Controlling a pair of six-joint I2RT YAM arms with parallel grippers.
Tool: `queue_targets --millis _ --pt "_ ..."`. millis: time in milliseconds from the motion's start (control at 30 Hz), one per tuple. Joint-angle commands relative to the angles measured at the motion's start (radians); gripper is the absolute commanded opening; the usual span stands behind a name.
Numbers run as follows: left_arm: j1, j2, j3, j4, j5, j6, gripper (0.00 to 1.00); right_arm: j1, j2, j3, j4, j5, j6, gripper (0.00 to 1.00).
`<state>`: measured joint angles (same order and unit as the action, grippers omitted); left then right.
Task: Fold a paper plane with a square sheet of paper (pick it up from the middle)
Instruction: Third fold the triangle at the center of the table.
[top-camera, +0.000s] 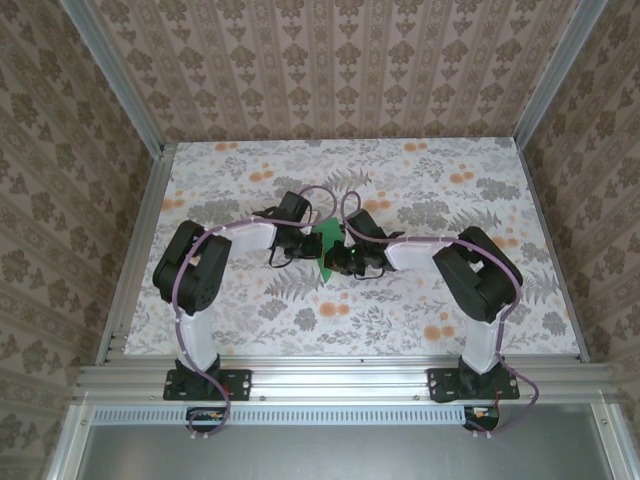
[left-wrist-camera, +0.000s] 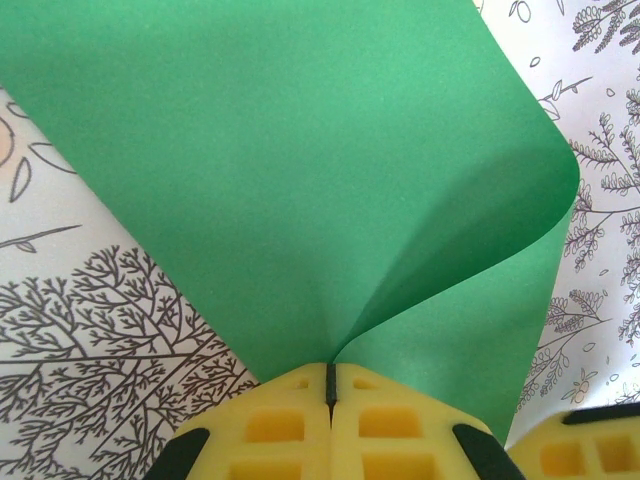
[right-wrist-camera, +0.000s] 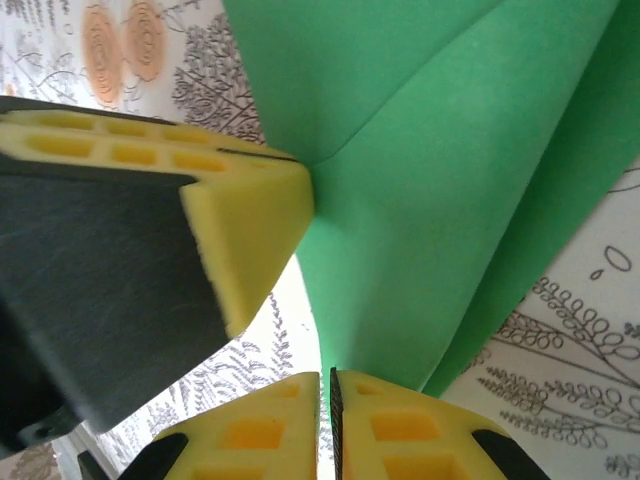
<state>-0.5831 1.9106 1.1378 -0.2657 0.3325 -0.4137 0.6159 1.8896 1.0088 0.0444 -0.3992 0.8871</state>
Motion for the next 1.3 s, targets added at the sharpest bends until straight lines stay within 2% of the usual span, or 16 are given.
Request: queue_targets --millis 0,400,667,833,933,1033,1167,1267 --pt "-0.009 0.039 -0.003 -0.065 -0.03 0.012 0.0 0.002 0.022 0.023 -0.016 0.026 0.014 0.14" --pt "-0.007 0.015 0.051 -0.073 -0.012 0.007 0.01 0.004 0.049 -0.012 -0.08 0.082 0.054 0.13" --pt "-0.006 0.03 0.083 -0.106 -0.062 0.033 0.01 0.002 0.057 -0.02 -0.084 0.082 0.067 0.14" --pt "0.002 0.02 0.076 -0.124 -0.102 0.025 0.16 0.003 0.061 -0.021 -0.09 0.08 0.072 0.14" --pt "0.021 -0.019 0.069 -0.104 -0.061 -0.001 0.31 0.002 0.063 -0.023 -0.09 0.078 0.075 0.14" --pt "0.041 -0.074 0.05 -0.055 -0.014 -0.045 0.39 0.002 0.066 -0.024 -0.094 0.08 0.082 0.14" --pt "0.045 -0.133 -0.013 0.017 0.035 -0.103 0.39 0.002 0.07 -0.02 -0.107 0.083 0.091 0.13" --pt "0.033 -0.165 -0.071 0.071 0.066 -0.137 0.33 0.002 0.072 -0.016 -0.12 0.084 0.094 0.12"
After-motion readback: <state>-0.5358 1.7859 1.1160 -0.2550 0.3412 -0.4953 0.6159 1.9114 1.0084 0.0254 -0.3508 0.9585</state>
